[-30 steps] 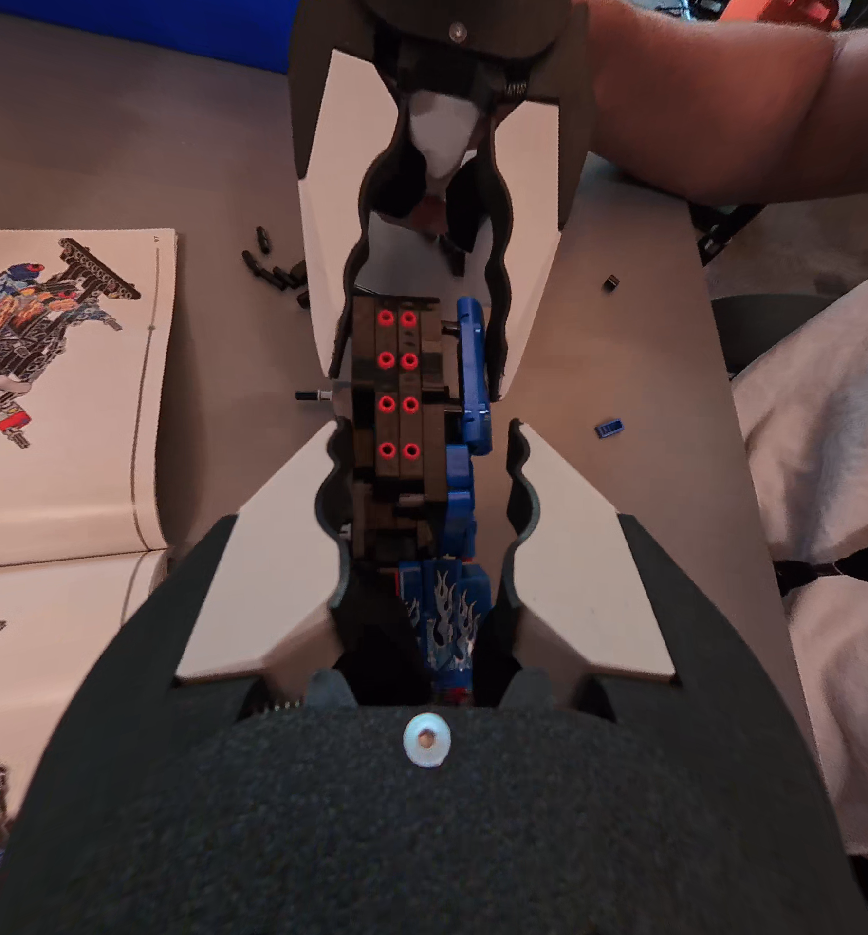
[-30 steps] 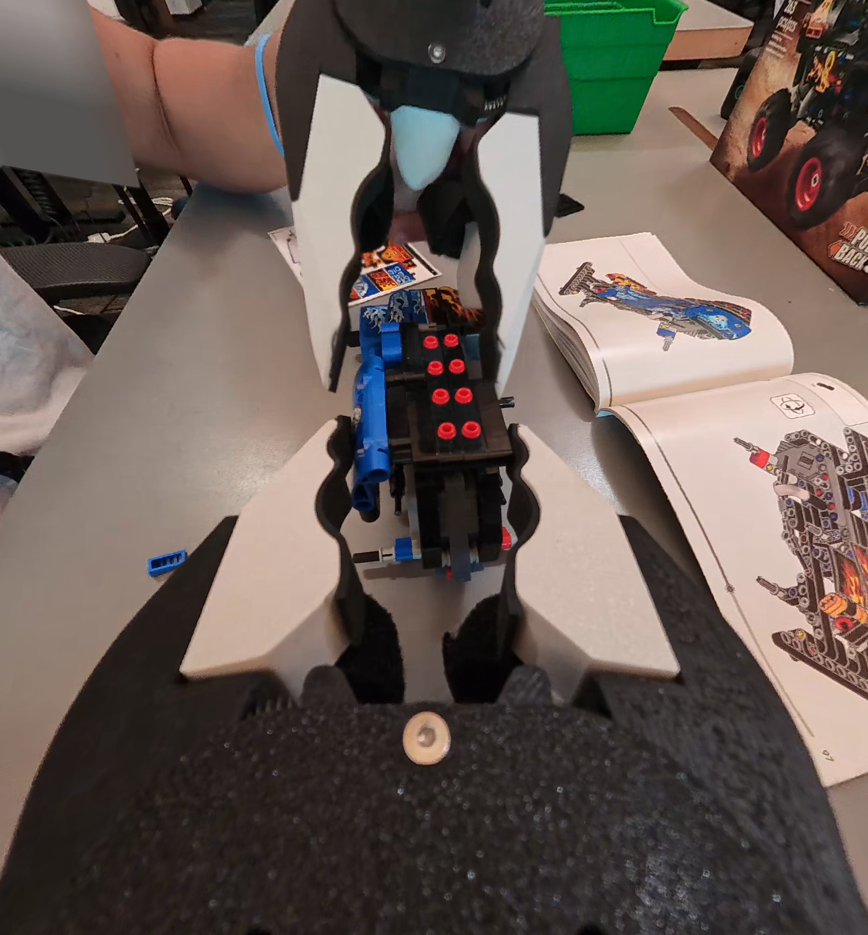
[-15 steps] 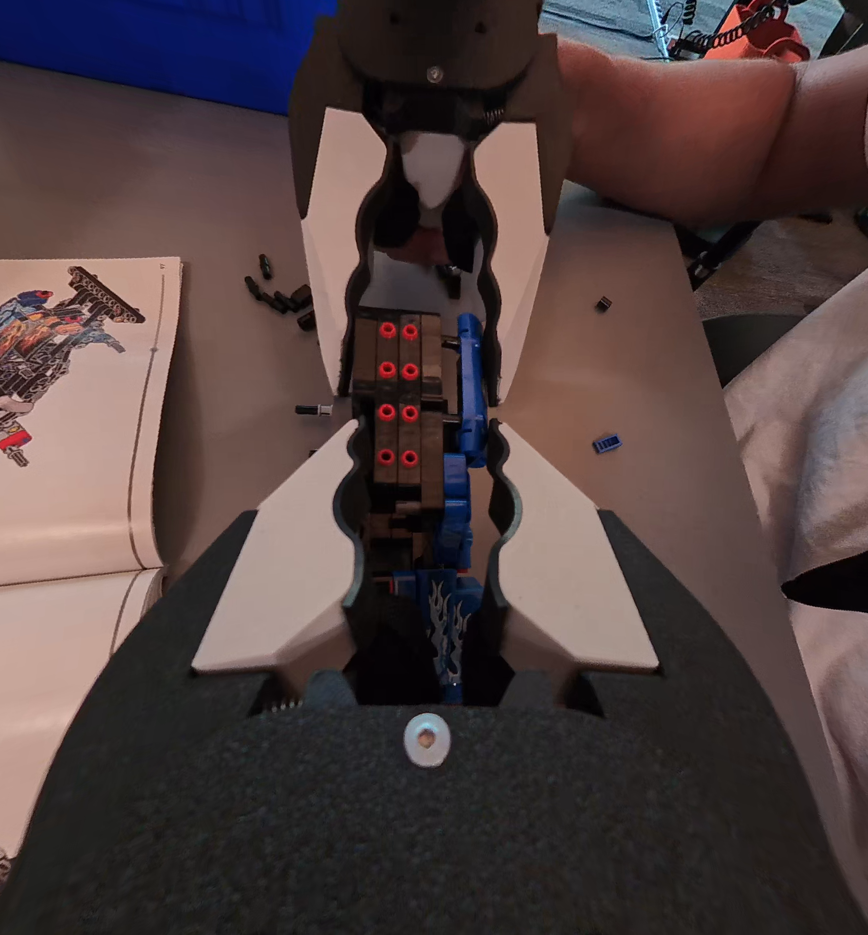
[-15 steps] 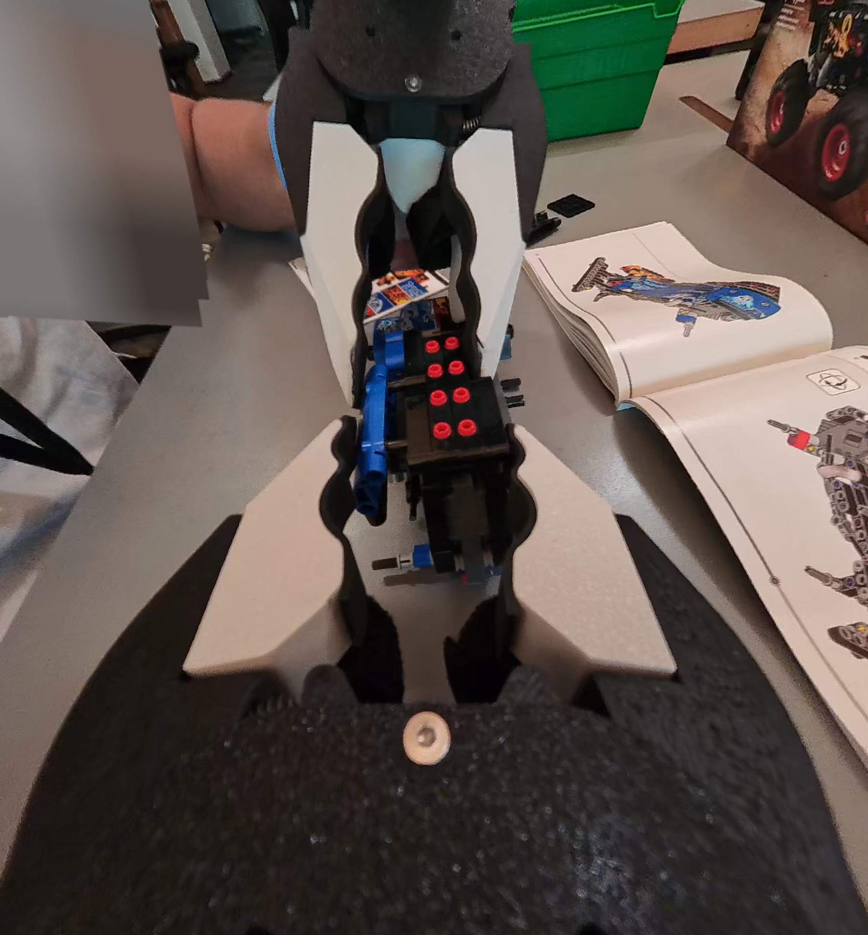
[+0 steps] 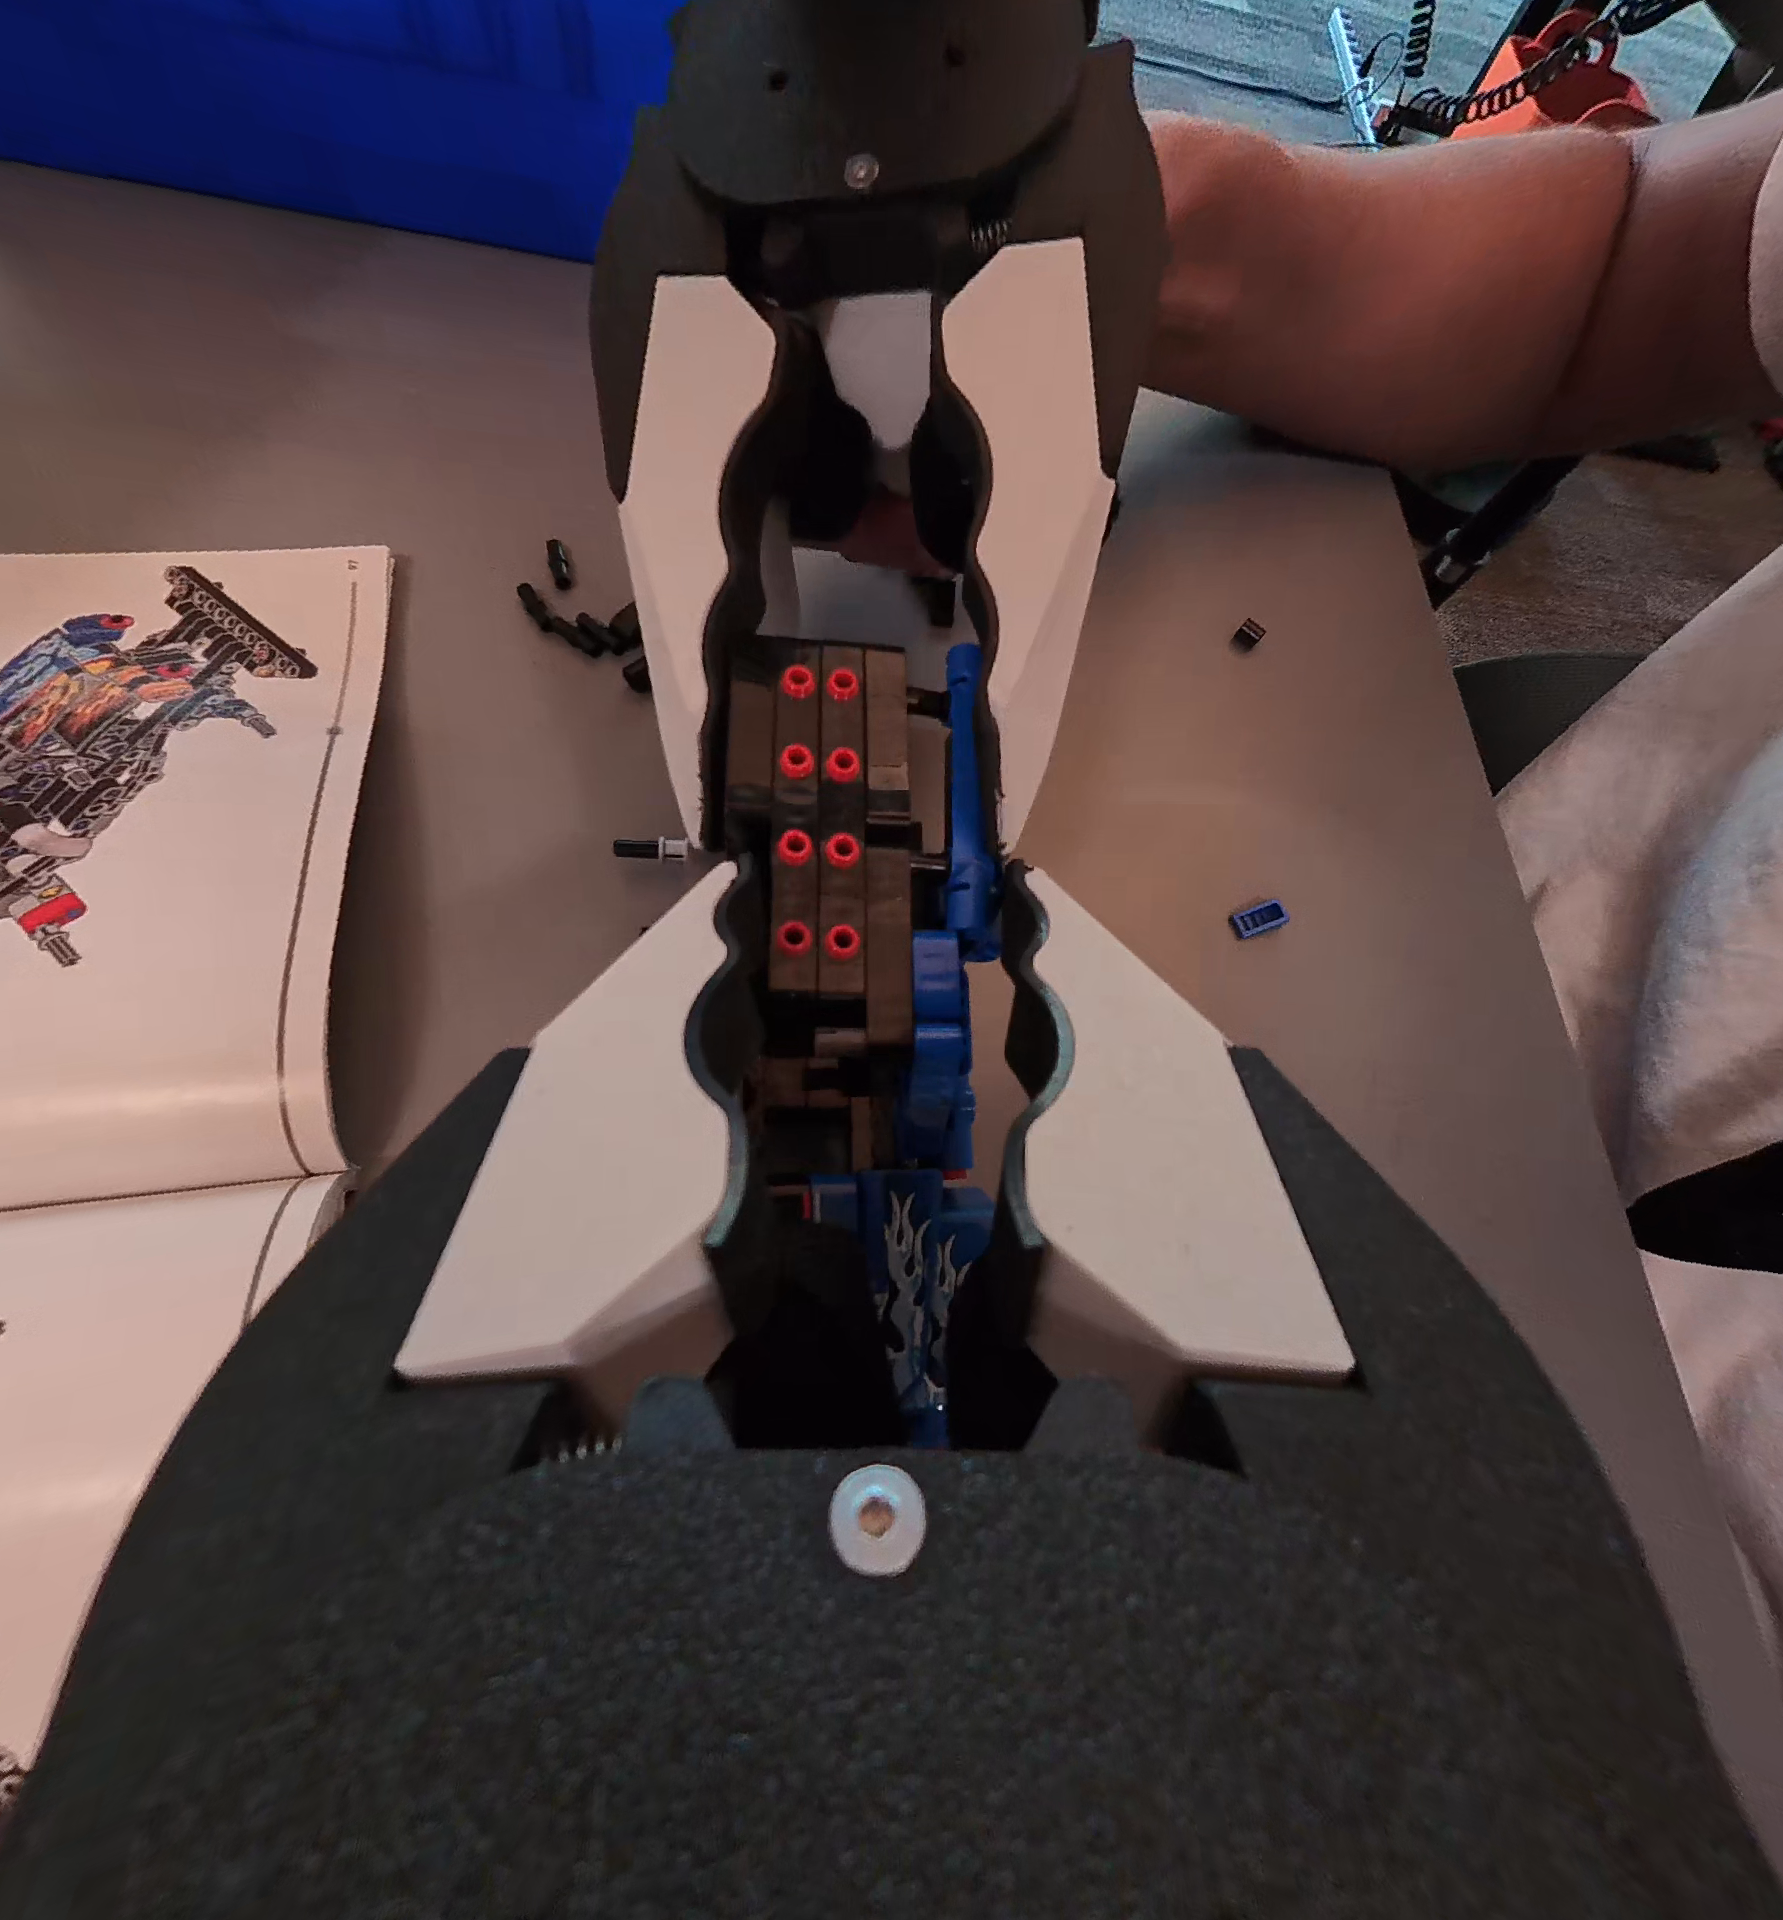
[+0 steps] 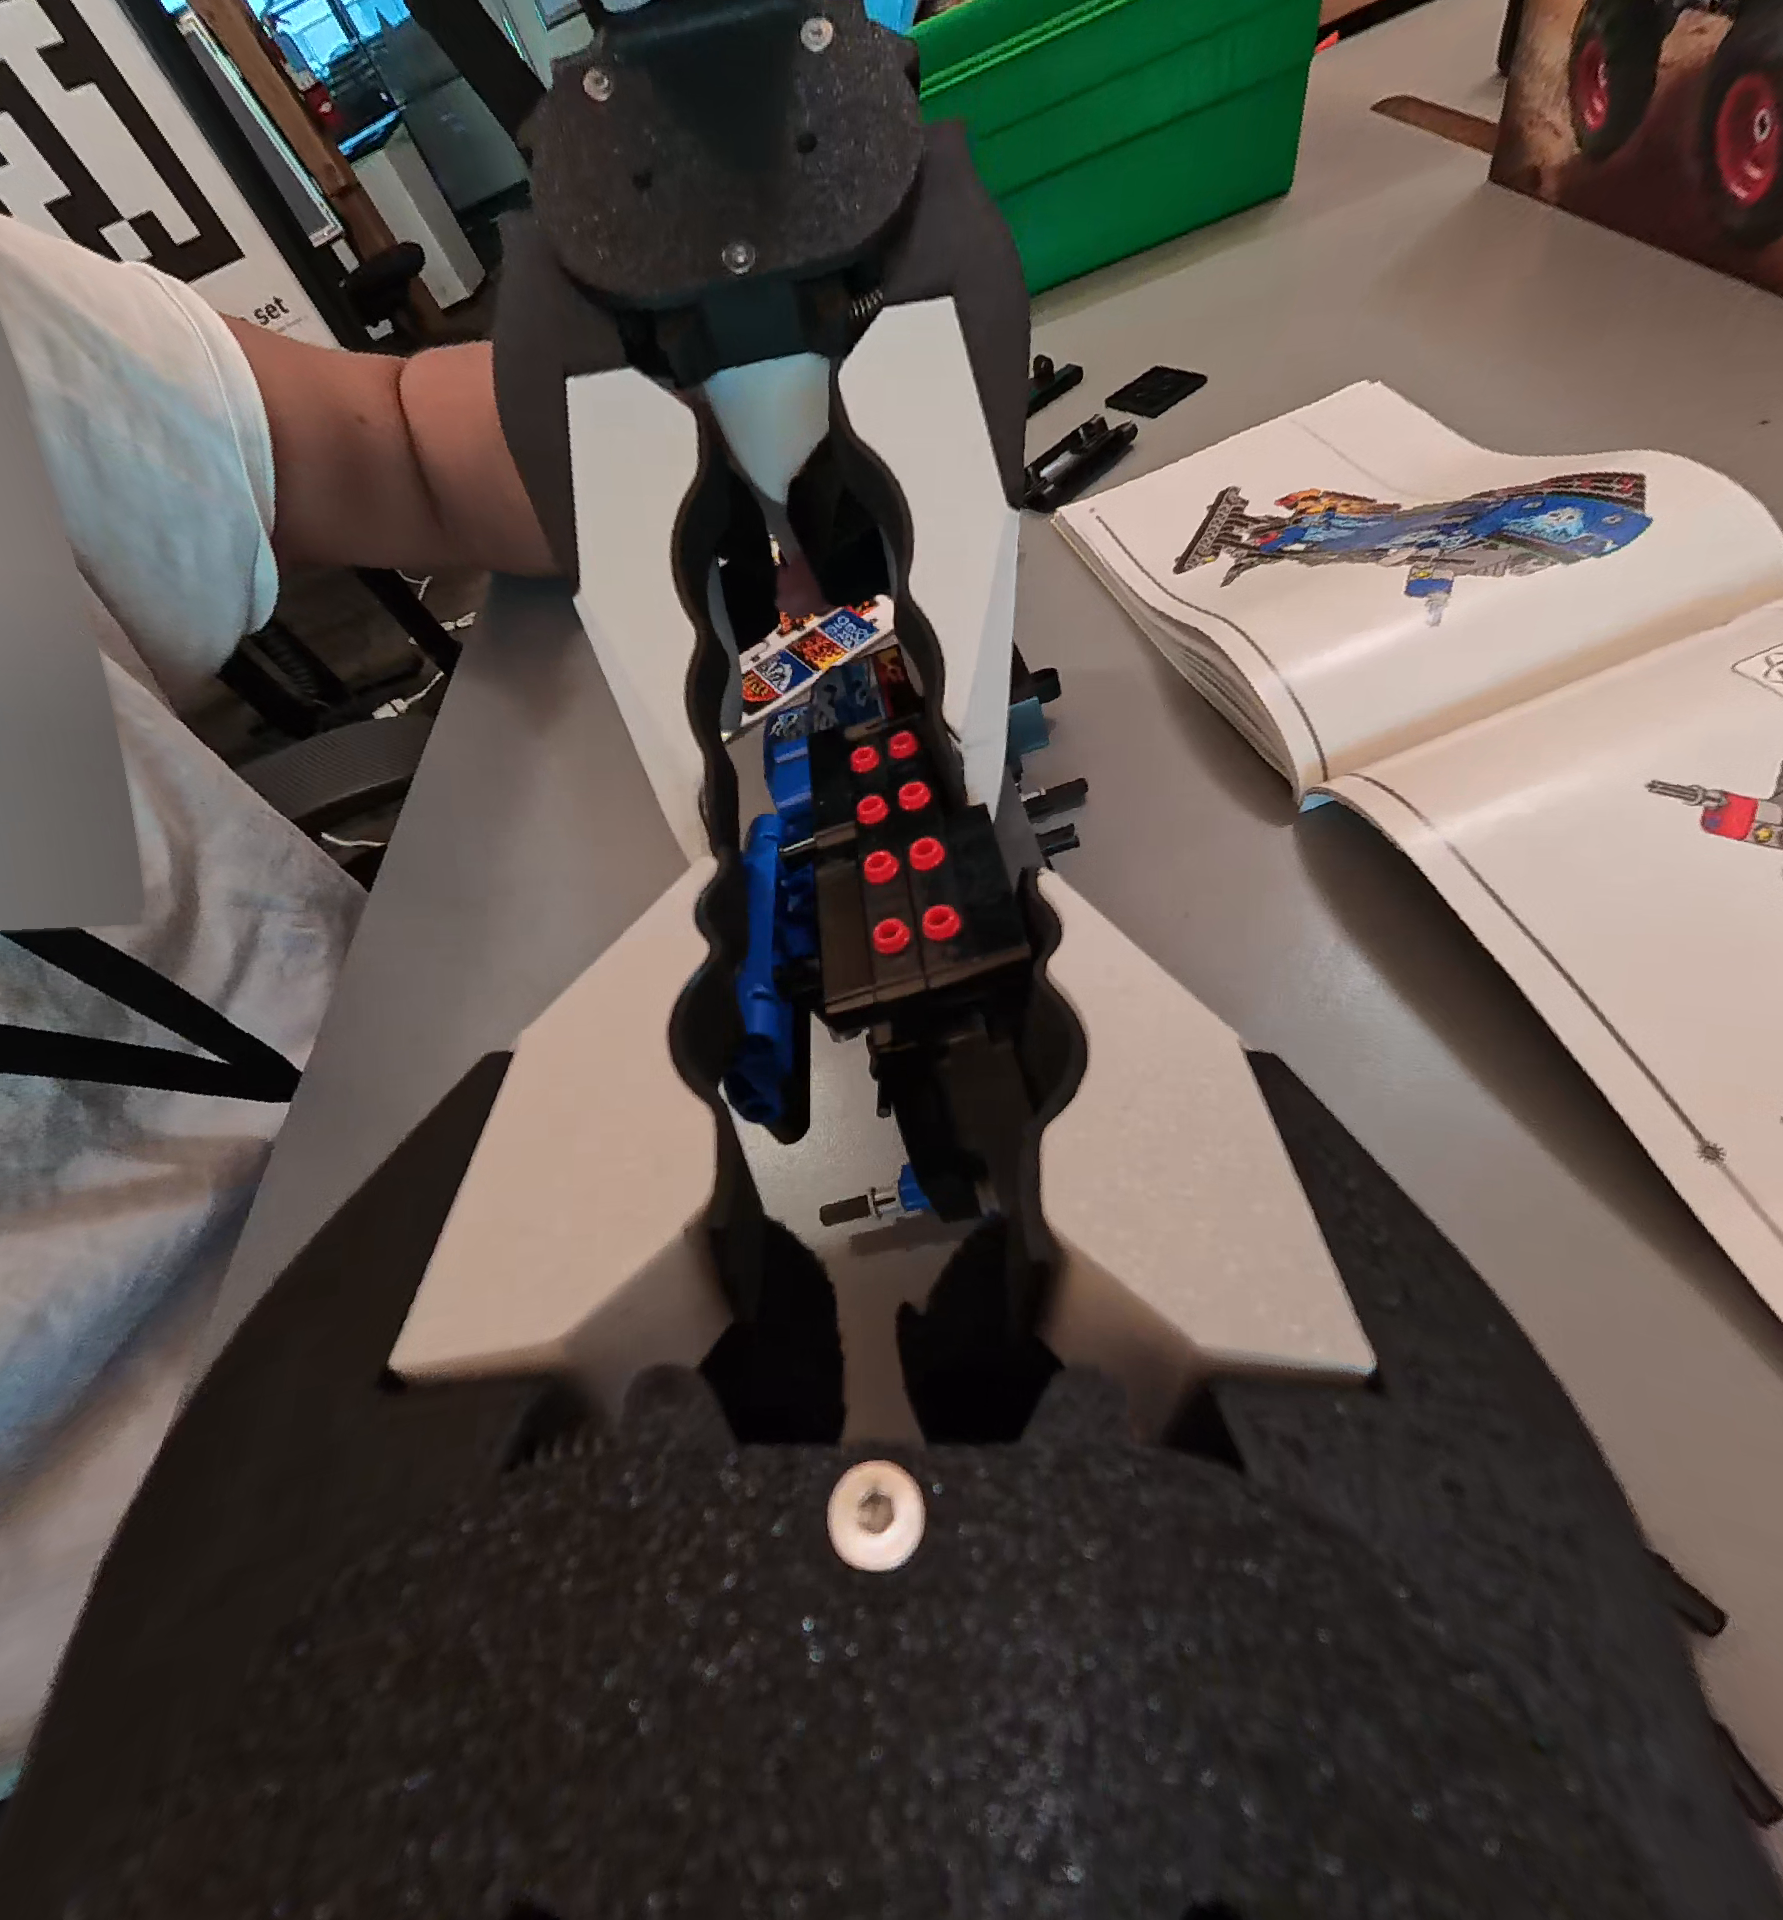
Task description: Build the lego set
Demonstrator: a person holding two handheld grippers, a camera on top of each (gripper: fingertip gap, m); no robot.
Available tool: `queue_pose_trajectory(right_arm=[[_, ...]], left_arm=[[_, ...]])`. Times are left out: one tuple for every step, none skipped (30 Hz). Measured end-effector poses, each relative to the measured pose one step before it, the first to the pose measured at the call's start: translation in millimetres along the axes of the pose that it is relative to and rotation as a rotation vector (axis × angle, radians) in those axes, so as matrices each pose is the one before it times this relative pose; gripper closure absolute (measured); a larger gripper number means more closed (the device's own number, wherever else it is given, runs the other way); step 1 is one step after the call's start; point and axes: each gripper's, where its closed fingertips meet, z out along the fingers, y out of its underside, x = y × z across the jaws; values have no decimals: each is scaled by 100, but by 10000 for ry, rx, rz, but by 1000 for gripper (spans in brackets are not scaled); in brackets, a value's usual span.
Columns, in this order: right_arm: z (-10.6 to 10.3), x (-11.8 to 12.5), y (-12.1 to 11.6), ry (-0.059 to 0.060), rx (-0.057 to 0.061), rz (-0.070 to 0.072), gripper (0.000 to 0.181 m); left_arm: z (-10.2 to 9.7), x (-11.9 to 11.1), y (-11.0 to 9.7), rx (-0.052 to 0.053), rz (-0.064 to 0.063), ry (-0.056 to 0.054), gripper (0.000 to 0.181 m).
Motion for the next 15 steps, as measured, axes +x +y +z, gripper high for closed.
queue_pose_trajectory(right_arm=[[19, 17, 7, 46, -48, -5, 131], [18, 14, 13, 3, -10, 47, 131], [15, -7, 30, -20, -24, 72, 131], [37, 11, 1, -21, 3, 49, 131], [17, 3, -9, -18, 27, 30, 131], [-3, 11, 0, -2, 9, -11, 131], [-10, -11, 8, 10, -7, -41, 131], [-8, 1, -10, -5, 23, -16, 131], [-13, -6, -34, -2, 44, -38, 131], [-37, 0, -55, 11, 109, -157, 131], [-78, 57, -46, 17, 180, -241, 130], [-128, -5, 131, 32, 32, -458, 126], [-205, 101, -12, 202, 47, -413, 123], [-214, -29, 21, 110, -42, -413, 121], [-164, 83, 247, 150, -206, -421, 120]], left_arm=[[-6, -17, 5, 7, 3, 9, 139], [-4, 3, -3, 5, 14, 13, 139], [-7, -6, 4, 0, 22, 11, 138], [-10, -7, 2, 8, 20, -2, 138], [-1, -18, -12, 15, 12, -8, 138], [5, -24, -7, 9, 12, -27, 138], [5, -26, 8, -4, 32, -32, 138], [2, -33, -3, 6, 19, -30, 139], [3, -70, -19, 24, -15, -28, 139], [22, -39, -32, 25, -23, -13, 139], [24, -22, -25, 17, -33, -10, 139], [10, -21, -27, 15, -43, -11, 139], [15, -2, -5, 10, 8, -6, 139], [-10, 85, 9, -8, 21, 45, 139], [-6, 13, 4, -7, -26, 22, 139]])
